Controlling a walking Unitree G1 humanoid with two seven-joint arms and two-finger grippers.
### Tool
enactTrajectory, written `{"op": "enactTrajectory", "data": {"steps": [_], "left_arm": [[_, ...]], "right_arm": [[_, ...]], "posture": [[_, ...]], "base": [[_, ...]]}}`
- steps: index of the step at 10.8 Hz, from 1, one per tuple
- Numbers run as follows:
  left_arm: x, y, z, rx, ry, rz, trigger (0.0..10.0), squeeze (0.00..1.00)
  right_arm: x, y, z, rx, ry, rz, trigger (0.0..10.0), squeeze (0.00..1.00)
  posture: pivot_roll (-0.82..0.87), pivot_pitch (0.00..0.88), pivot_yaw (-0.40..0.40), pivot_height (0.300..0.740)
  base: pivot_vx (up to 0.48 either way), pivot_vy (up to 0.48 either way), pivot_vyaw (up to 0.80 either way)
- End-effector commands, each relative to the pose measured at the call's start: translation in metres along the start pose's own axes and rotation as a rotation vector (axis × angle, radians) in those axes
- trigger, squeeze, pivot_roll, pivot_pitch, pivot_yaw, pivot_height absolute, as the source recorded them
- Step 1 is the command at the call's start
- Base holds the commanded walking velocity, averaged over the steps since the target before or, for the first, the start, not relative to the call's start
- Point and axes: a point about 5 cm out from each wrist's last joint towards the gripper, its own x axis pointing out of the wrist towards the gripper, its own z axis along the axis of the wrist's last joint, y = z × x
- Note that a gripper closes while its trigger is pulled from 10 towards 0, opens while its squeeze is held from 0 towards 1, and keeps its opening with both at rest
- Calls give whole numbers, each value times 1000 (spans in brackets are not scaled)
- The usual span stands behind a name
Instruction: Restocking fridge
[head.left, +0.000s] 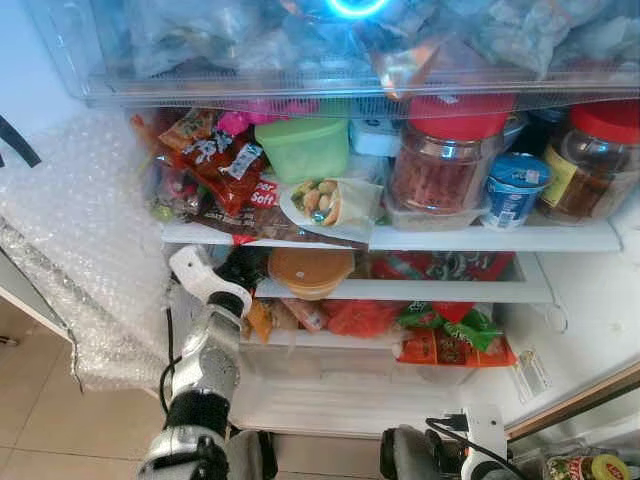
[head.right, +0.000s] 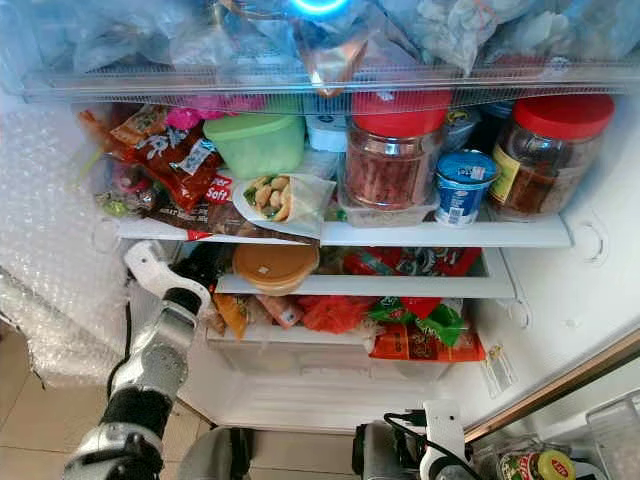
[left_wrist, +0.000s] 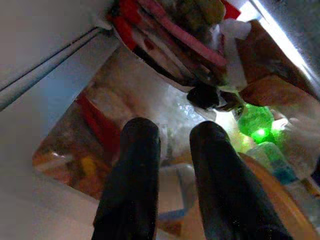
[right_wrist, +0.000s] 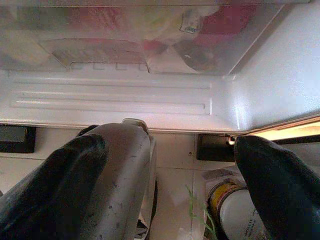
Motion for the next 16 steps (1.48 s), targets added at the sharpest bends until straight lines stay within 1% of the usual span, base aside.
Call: {"op": "enactTrajectory", "data": {"steps": [1, 2, 3, 4, 5, 7, 9, 12, 13, 15, 16], "left_arm": [[1, 2, -1, 26, 21, -5, 627, 0], [-1, -3, -10, -10, 79, -77, 10000, 0], [-6, -7, -8, 34, 57, -122, 10000, 0], [-7, -5, -5, 55, 27, -99, 10000, 0], [-10, -2, -3, 113, 17, -94, 10000, 0], [-19, -3, -2, 253, 26, -153, 10000, 0], [-27, -5, 0, 345, 19, -177, 10000, 0], [-38, -9, -8, 441, 54, -237, 10000, 0], [-42, -9, -9, 494, 62, -255, 10000, 0], [-51, -11, -4, 592, 44, -286, 10000, 0], [-54, -12, -3, 606, 42, -295, 10000, 0]], "right_arm": [[-6, -2, -21, 7, 75, -8, 10000, 0], [-6, -2, -21, 8, 74, -8, 10000, 0], [-6, -2, -21, 10, 73, -10, 10000, 0], [-6, -2, -21, 10, 72, -10, 10000, 0], [-6, -2, -21, 12, 71, -9, 10000, 0], [-6, -2, -20, 13, 68, -8, 10000, 0], [-6, -1, -20, 15, 64, -5, 10000, 0], [-6, -1, -19, 19, 63, -8, 10000, 0], [-5, -1, -19, 20, 61, -10, 10000, 0], [-6, -2, -19, 22, 60, -13, 10000, 0], [-5, -2, -19, 21, 60, -13, 10000, 0]], "posture": [[-144, 124, 55, 625], [-145, 123, 56, 625], [-144, 124, 57, 625], [-142, 123, 57, 625], [-143, 121, 58, 625], [-140, 119, 58, 625], [-140, 119, 59, 625], [-140, 116, 59, 625], [-142, 115, 58, 625], [-142, 113, 58, 625], [-140, 113, 57, 625]], "base": [[0, 0, 0], [0, 0, 0], [0, 0, 0], [0, 0, 0], [0, 0, 0], [0, 0, 0], [0, 0, 0], [0, 0, 0], [0, 0, 0], [0, 0, 0], [0, 0, 0]]}}
